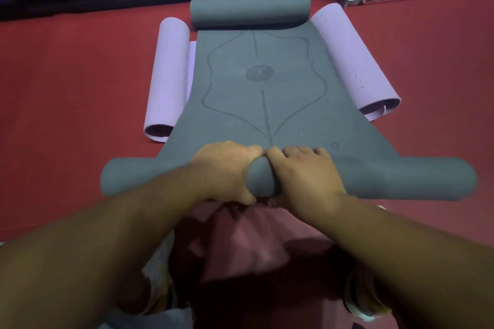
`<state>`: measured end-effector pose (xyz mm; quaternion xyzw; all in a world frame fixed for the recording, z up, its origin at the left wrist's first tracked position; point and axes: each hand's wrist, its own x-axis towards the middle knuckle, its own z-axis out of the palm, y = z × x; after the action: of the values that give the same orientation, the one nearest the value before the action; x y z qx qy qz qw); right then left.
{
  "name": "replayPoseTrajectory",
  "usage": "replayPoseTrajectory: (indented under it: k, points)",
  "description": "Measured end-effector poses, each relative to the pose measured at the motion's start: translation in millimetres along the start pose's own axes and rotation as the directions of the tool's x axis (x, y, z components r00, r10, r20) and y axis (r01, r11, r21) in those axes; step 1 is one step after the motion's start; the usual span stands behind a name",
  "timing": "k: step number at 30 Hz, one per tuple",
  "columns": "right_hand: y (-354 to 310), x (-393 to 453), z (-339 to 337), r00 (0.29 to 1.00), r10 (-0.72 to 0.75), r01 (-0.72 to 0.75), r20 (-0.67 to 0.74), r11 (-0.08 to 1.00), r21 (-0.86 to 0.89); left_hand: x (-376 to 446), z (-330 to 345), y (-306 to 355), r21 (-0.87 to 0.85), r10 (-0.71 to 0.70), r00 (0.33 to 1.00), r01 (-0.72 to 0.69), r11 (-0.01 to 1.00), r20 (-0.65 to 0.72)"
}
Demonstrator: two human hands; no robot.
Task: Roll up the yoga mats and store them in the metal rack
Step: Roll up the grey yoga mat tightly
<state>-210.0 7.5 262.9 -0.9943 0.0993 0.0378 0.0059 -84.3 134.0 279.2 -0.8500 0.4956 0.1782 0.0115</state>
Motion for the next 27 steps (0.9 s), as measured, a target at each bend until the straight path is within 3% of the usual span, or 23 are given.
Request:
replayPoseTrajectory:
  k: [4, 6, 10, 13, 18, 23, 25, 27]
  points:
    - [13.3, 11.3, -13.7, 0.989, 0.023, -0.045, 0.147, 0.988, 0.145, -6.9, 13.9, 12.0, 0.145, -0.025, 0.987, 0.048, 0.988, -0.157]
    - [15.6, 11.4, -16.9, 0.989, 0.008, -0.028, 0.148, 0.991, 0.131, -6.8, 20.1, 16.7, 0.169, -0.035, 0.983, 0.066, 0.983, -0.181]
    - [6.2, 4.6, -9.1, 0.995, 0.034, -0.036, 0.091, 0.999, 0.022, 2.1, 7.7, 7.2, -0.017, -0.067, 0.997, 0.067, 0.998, -0.027]
    - [4.6, 6.4, -8.7, 0.986, 0.042, -0.05, 0.159, 0.998, 0.045, 0.5, 2.4, 6.7, -0.075, -0.058, 0.995, 0.063, 0.995, 0.077]
    - [19.8, 14.0, -23.7, 0.959, 0.024, -0.071, 0.283, 0.985, 0.159, -9.8, 15.2, 19.9, 0.167, -0.054, 0.988, 0.079, 0.983, -0.147]
    - [8.2, 4.4, -4.0, 0.992, -0.004, -0.006, 0.122, 0.997, 0.077, 1.5, 4.8, 1.1, -0.042, -0.082, 0.996, 0.084, 0.996, 0.042]
    - [8.3, 5.7, 0.1, 0.989, 0.0, -0.013, 0.147, 0.996, 0.089, 1.5, 1.3, -0.8, -0.055, -0.053, 0.993, 0.059, 0.997, 0.106]
    - [13.2, 8.5, 1.7, 0.98, 0.003, -0.03, 0.2, 0.991, 0.134, -2.6, 4.4, 4.6, -0.036, -0.049, 0.996, 0.052, 0.998, 0.078]
